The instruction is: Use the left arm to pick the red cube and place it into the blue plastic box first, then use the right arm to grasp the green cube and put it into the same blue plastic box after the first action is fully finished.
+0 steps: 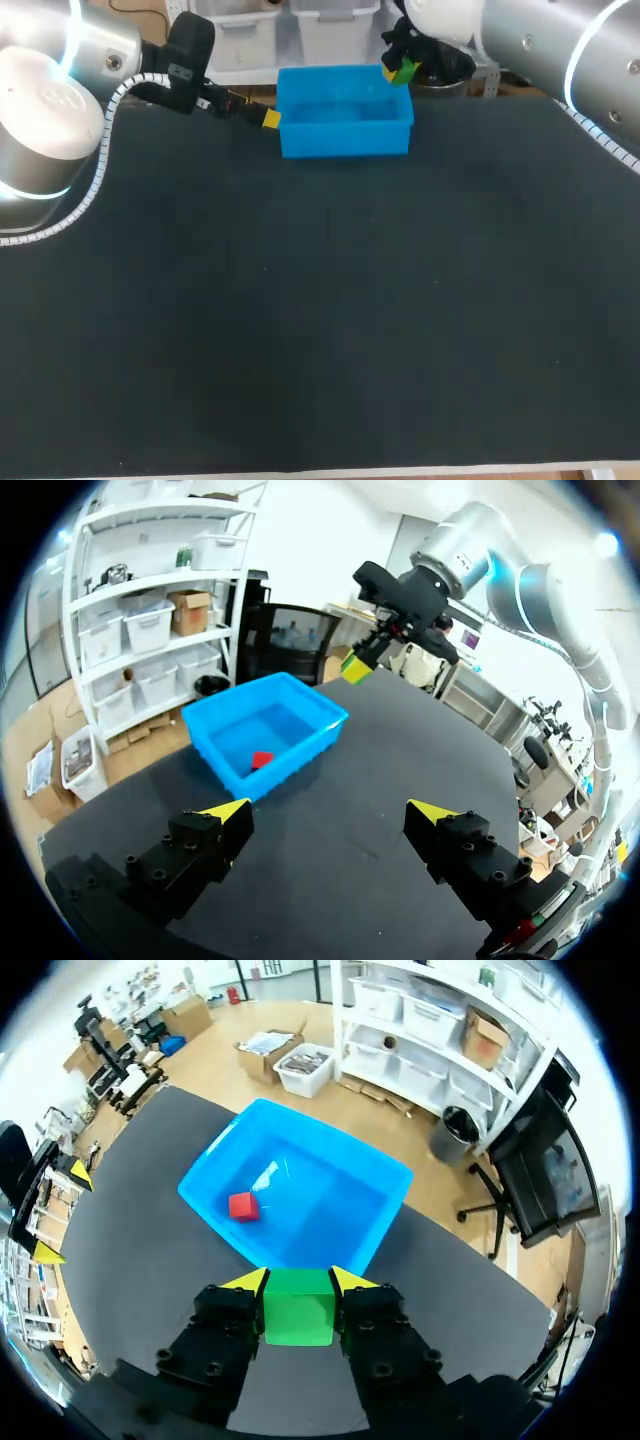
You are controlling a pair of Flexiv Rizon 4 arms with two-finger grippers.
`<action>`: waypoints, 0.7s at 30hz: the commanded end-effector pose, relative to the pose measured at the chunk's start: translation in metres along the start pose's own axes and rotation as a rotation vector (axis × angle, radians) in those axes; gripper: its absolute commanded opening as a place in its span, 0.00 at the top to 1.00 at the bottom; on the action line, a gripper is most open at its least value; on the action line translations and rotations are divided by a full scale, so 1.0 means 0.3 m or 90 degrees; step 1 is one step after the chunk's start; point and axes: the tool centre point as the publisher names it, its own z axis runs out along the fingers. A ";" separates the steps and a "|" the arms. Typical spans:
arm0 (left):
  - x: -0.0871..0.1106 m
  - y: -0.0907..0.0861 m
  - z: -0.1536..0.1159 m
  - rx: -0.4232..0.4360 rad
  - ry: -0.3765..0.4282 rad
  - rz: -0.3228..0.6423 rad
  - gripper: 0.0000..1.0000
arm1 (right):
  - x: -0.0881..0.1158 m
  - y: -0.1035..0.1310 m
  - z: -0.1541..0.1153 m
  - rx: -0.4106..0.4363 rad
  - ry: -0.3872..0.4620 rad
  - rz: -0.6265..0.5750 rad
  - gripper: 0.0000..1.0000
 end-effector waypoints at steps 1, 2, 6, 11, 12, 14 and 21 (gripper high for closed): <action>0.006 0.002 0.000 0.002 -0.005 0.002 0.00 | -0.085 -0.036 0.053 -0.045 0.014 -0.016 1.00; 0.006 0.002 0.000 0.002 -0.005 0.002 0.00 | -0.093 -0.037 0.061 -0.053 0.011 -0.019 1.00; 0.006 0.002 0.000 0.002 -0.005 0.002 0.00 | -0.128 -0.038 0.094 -0.073 0.008 -0.032 1.00; 0.006 0.002 0.000 0.002 -0.005 0.002 0.00 | -0.170 -0.042 0.126 -0.095 0.000 -0.056 1.00; 0.006 0.002 0.000 0.002 -0.005 0.002 0.00 | -0.179 -0.043 0.131 -0.098 -0.001 -0.058 1.00; 0.006 0.002 0.000 0.002 -0.005 0.002 0.00 | -0.197 -0.045 0.142 -0.102 0.001 -0.064 1.00; 0.006 0.002 0.000 0.002 -0.005 0.002 0.00 | -0.249 -0.036 0.175 -0.113 0.004 -0.086 1.00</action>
